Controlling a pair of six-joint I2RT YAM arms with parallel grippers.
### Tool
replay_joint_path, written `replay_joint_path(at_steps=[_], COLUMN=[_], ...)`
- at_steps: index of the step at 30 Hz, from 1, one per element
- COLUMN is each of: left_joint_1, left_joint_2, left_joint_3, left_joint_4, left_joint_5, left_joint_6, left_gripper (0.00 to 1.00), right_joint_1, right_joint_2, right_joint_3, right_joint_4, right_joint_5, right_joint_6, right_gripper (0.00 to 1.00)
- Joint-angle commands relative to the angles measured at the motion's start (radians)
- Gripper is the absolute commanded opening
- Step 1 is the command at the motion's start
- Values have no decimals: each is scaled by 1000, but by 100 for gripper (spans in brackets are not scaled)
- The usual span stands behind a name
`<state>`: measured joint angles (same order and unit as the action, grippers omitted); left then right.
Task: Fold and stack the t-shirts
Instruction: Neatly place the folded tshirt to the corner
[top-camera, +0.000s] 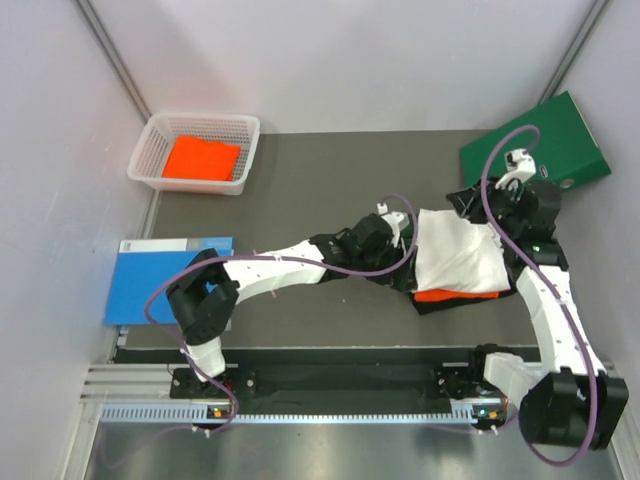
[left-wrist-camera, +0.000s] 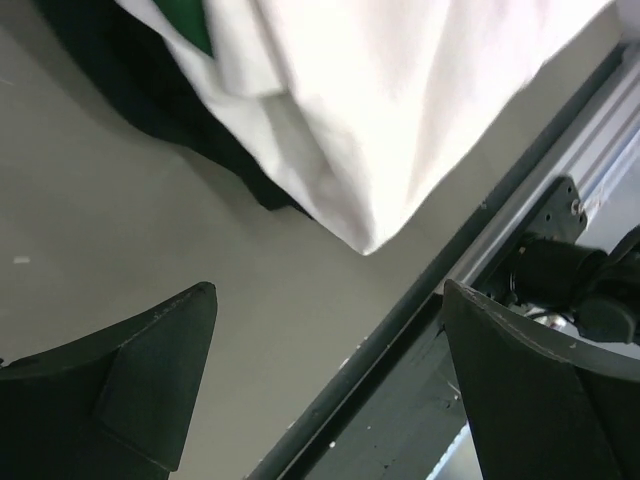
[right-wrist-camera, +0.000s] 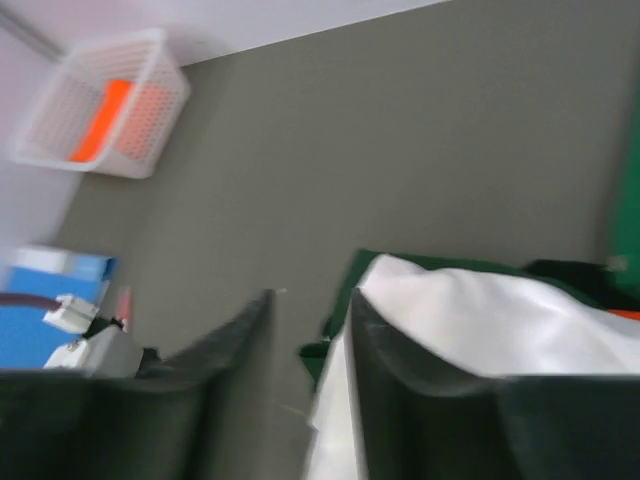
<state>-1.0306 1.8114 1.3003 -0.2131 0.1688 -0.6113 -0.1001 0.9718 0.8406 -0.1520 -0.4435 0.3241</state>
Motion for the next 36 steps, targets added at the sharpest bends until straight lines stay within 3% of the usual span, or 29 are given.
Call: replay_joint_path(at_steps=[1, 10, 13, 17, 21, 27, 32, 36], left_joint_1=[73, 288, 333, 372, 380, 385, 394, 394], left_joint_2=[-96, -149, -147, -142, -139, -126, -118, -107], left_joint_3=[-27, -99, -81, -85, -95, -93, -95, -95], left_joint_4=[-32, -81, -129, -140, -129, -132, -131, -124], left_joint_5=[-68, -64, -81, -80, -71, -66, -60, -46], left_joint_6=[41, 64, 94, 107, 105, 104, 104, 104], left_gripper=[99, 99, 99, 99, 99, 99, 99, 99], right_joint_1=[6, 171, 207, 212, 211, 212, 215, 220], right_joint_2=[120, 292, 311, 356, 448, 547, 499, 336], right_joint_3=[-87, -231, -273, -316, -301, -339, -310, -246], right_joint_4=[300, 633, 658, 579, 373, 330, 267, 179], right_joint_5=[-296, -442, -448, -433, -367, -342, -325, -308], right_joint_6=[203, 420, 444, 409, 331, 336, 279, 233], right_gripper=[0, 0, 0, 0, 0, 0, 0, 0])
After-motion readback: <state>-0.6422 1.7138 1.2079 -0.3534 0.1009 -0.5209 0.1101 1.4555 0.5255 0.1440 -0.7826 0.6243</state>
